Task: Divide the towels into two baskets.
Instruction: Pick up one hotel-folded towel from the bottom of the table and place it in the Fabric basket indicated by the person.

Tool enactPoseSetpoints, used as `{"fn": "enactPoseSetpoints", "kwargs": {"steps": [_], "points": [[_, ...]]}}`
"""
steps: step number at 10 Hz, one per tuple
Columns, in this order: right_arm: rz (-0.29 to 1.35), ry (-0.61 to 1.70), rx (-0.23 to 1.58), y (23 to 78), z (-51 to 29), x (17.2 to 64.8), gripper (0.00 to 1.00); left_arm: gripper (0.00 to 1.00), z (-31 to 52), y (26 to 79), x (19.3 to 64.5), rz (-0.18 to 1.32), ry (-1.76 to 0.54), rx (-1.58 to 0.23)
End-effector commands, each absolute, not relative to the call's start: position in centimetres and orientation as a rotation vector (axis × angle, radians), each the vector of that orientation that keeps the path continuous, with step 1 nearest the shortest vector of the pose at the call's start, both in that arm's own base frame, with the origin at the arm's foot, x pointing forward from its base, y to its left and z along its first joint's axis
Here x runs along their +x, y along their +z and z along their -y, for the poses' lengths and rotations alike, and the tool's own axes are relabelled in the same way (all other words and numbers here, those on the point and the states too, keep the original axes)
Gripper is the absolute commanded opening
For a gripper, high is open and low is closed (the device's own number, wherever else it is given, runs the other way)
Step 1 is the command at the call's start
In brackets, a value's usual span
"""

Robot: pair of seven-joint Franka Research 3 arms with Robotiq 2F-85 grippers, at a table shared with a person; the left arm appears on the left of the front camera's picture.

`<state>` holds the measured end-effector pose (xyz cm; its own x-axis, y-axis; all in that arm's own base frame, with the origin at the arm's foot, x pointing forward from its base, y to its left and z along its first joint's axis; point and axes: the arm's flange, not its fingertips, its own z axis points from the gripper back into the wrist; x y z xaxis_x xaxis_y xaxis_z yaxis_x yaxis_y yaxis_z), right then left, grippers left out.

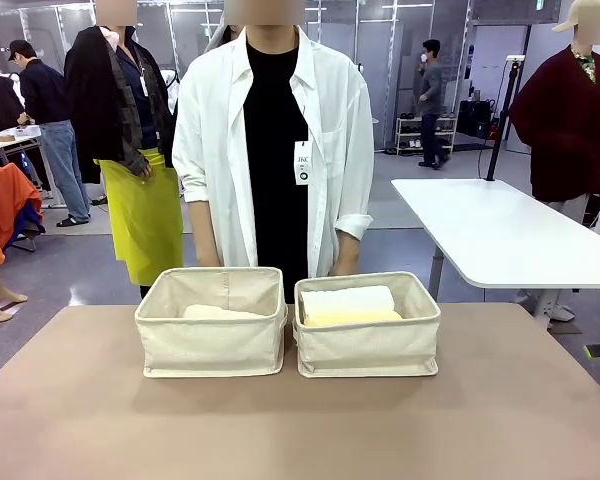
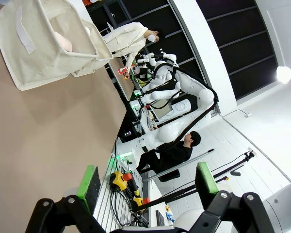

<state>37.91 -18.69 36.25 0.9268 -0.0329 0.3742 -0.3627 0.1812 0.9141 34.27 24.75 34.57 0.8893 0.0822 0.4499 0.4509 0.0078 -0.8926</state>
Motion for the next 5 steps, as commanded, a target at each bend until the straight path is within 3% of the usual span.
{"fn": "enactPoseSetpoints", "kwargs": {"steps": [1, 5], "points": [[0.343, 0.261, 1.368, 36.58, 18.53, 37.71, 1.00, 1.00, -24.84, 34.50, 33.86, 0.438, -0.306, -1.548], [0.343, 0.261, 1.368, 36.58, 18.53, 37.71, 1.00, 1.00, -24.84, 34.50, 33.86, 0.438, -0.306, -1.548]]}}
